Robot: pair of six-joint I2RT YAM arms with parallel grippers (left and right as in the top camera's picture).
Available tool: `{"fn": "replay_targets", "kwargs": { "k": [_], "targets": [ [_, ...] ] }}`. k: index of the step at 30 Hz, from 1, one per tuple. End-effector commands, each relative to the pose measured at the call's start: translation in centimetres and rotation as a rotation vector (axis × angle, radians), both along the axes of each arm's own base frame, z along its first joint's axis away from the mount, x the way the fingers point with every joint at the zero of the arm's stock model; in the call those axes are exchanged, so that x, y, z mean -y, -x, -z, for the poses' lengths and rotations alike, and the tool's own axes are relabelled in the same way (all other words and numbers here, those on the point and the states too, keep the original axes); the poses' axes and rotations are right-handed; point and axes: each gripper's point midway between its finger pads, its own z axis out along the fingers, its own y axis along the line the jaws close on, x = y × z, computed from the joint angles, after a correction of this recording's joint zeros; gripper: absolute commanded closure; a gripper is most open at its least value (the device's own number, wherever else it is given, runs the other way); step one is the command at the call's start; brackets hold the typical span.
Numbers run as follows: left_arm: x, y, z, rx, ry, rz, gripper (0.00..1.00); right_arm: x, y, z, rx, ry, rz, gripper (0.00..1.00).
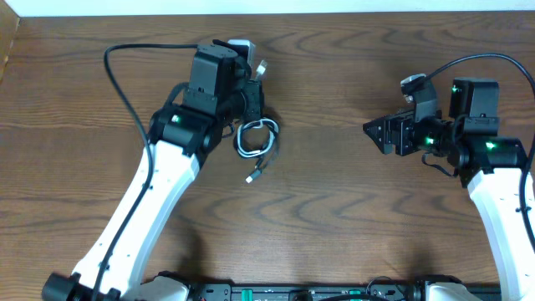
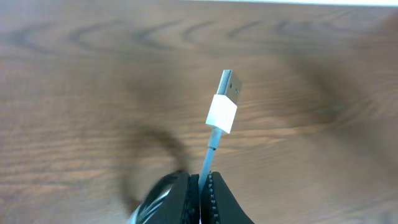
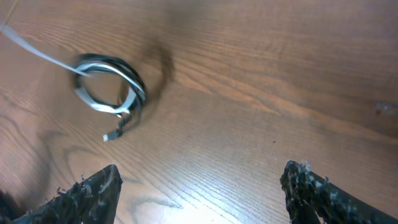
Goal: Untangle cables
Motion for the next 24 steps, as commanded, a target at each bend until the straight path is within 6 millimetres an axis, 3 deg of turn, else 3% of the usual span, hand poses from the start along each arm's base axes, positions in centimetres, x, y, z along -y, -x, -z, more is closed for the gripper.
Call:
{"fn": "replay_targets", "kwargs": {
  "k": [1, 10, 15, 24],
  "targets": [
    [1.5, 0.8, 0.9, -0.028, -0.015, 0.042, 0.93, -0.5, -0.4, -0.1, -0.011, -0.01, -0.004, 0.21],
    [2.8, 1.2, 3.0, -0.081, -0.042, 0.075, 0.93, -0.6, -0.7, 1.3, -0.061, -0.016, 0.005, 0.2],
    [2.8, 1.3, 6.4, -0.18, -0.085, 0.077, 0.92, -0.5, -0.8, 1.4, -0.064, -0.016, 0.005, 0.2],
    [3.8, 1.2, 14.5, -0.338, -0.204, 0.14, 0.93, -0.5, -0.8, 1.4, -0.065, -0.015, 0.005, 0.2]
  ]
}}
